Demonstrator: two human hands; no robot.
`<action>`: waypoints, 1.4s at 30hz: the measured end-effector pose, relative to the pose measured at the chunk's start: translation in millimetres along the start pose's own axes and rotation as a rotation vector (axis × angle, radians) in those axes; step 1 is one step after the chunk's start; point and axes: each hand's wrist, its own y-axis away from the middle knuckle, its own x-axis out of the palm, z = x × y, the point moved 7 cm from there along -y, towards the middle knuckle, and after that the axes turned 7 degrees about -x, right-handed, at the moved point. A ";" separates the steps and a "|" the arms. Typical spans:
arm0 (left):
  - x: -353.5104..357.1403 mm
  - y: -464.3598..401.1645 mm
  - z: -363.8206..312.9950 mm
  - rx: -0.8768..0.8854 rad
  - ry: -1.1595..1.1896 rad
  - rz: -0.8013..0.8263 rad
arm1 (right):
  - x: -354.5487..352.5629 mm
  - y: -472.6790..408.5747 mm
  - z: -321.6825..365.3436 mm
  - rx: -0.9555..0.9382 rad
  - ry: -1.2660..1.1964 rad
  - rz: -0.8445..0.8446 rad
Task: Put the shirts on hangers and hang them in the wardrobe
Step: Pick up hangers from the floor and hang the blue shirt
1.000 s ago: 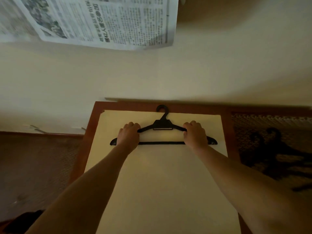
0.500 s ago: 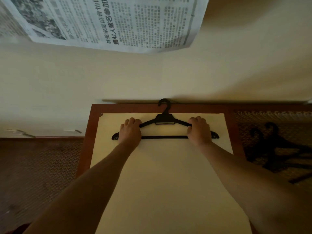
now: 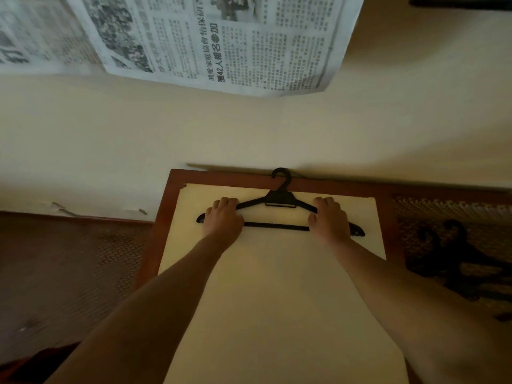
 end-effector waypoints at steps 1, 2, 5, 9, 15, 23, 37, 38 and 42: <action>-2.9 8.6 3.3 -0.012 0.003 -0.011 | -0.4 1.8 6.8 -0.023 0.010 0.002; -5.7 17.5 7.8 -0.027 0.010 -0.022 | -0.7 4.0 15.0 -0.048 0.017 0.000; -14.2 46.4 29.7 -0.108 0.040 -0.052 | 0.8 11.9 47.2 -0.148 -0.024 -0.018; -25.1 96.4 76.9 -0.244 0.072 -0.099 | 12.0 28.8 107.1 -0.299 -0.092 0.037; -34.1 195.8 176.9 -0.506 0.143 -0.179 | 44.2 84.0 233.3 -0.585 -0.008 0.158; -29.8 355.7 316.9 -0.833 0.288 -0.284 | 108.1 211.8 399.7 -0.889 -0.034 0.351; 25.2 585.6 528.3 -1.271 0.498 -0.321 | 243.1 400.6 616.2 -1.285 0.030 0.575; 30.1 590.9 541.1 -1.289 0.508 -0.318 | 255.5 404.2 629.2 -1.317 0.051 0.589; 51.6 605.1 594.7 -1.414 0.608 -0.319 | 317.3 408.4 676.2 -1.392 0.137 0.673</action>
